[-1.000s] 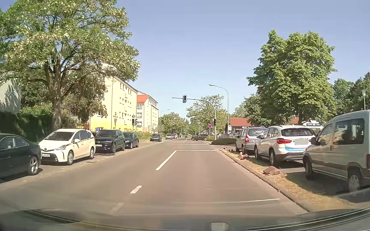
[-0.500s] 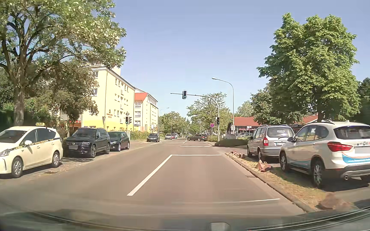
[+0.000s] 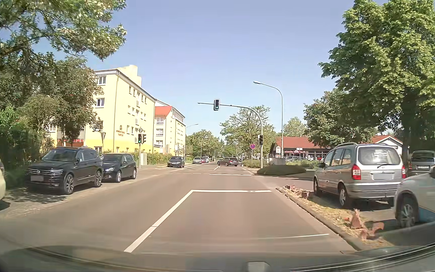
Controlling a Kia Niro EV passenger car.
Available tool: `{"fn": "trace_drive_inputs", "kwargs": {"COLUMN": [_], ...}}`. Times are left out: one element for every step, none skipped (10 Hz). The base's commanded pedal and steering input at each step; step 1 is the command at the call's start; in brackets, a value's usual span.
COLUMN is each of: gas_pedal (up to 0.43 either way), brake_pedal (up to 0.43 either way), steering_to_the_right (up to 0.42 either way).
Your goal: Follow the waypoints while adhering to traffic rules and regulations
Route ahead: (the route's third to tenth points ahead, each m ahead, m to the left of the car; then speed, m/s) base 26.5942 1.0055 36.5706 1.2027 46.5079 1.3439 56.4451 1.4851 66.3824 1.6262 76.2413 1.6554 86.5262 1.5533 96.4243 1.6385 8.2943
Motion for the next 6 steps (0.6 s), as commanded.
{"fn": "trace_drive_inputs", "kwargs": {"gas_pedal": [0.079, 0.079, 0.079, 0.079, 0.079, 0.079], "brake_pedal": [0.03, 0.03, 0.03, 0.03, 0.03, 0.03], "steering_to_the_right": [-0.003, -0.003, -0.003, -0.003, -0.003, -0.004]}}
